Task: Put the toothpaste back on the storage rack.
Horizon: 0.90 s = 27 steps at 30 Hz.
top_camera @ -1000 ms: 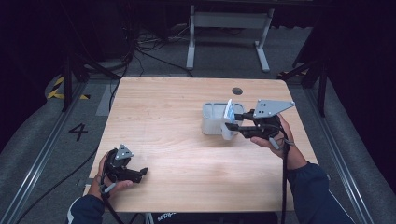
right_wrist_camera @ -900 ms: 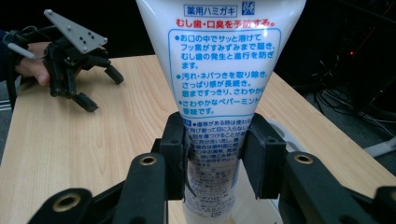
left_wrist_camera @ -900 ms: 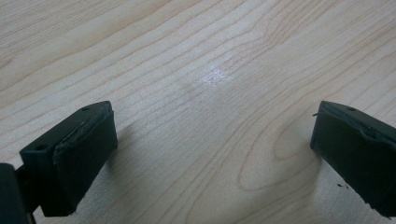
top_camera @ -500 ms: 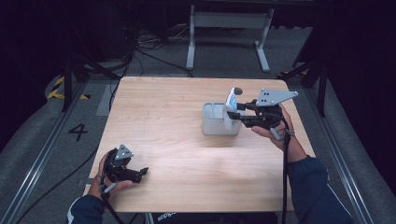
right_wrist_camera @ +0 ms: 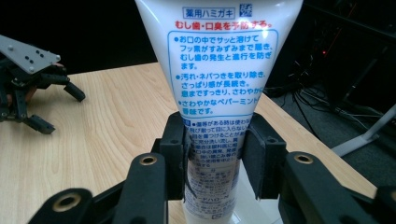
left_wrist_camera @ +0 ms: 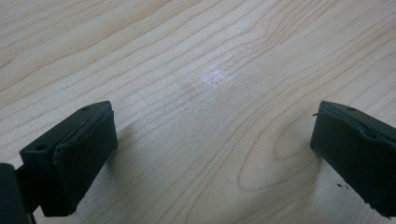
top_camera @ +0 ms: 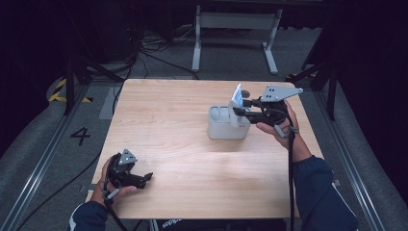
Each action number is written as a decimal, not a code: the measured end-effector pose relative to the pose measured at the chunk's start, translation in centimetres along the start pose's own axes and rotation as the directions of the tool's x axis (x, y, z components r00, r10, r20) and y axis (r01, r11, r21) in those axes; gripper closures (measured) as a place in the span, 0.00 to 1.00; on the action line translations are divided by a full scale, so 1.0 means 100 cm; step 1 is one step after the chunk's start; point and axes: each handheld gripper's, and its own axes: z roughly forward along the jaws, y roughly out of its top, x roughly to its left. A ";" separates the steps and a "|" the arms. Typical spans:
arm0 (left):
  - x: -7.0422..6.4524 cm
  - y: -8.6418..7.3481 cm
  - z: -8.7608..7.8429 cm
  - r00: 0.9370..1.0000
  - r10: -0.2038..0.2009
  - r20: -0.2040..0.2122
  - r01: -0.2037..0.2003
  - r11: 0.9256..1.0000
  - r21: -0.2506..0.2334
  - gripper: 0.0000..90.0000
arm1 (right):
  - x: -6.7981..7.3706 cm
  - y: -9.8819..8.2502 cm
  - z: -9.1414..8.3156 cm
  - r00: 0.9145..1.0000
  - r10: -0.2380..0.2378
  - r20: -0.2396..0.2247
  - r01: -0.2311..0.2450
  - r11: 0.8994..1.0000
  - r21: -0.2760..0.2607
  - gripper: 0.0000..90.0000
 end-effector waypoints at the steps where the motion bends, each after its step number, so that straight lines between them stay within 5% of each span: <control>1: 0.000 0.000 0.000 1.000 -0.001 0.000 0.001 1.000 0.000 0.01 | -0.001 0.000 0.001 1.000 0.003 -0.001 -0.003 1.000 -0.001 0.72; 27: 0.001 0.000 0.000 1.000 0.016 -0.009 -0.016 1.000 -0.006 0.01 | -0.021 -0.010 0.023 0.997 0.047 0.068 -0.049 0.998 0.026 0.72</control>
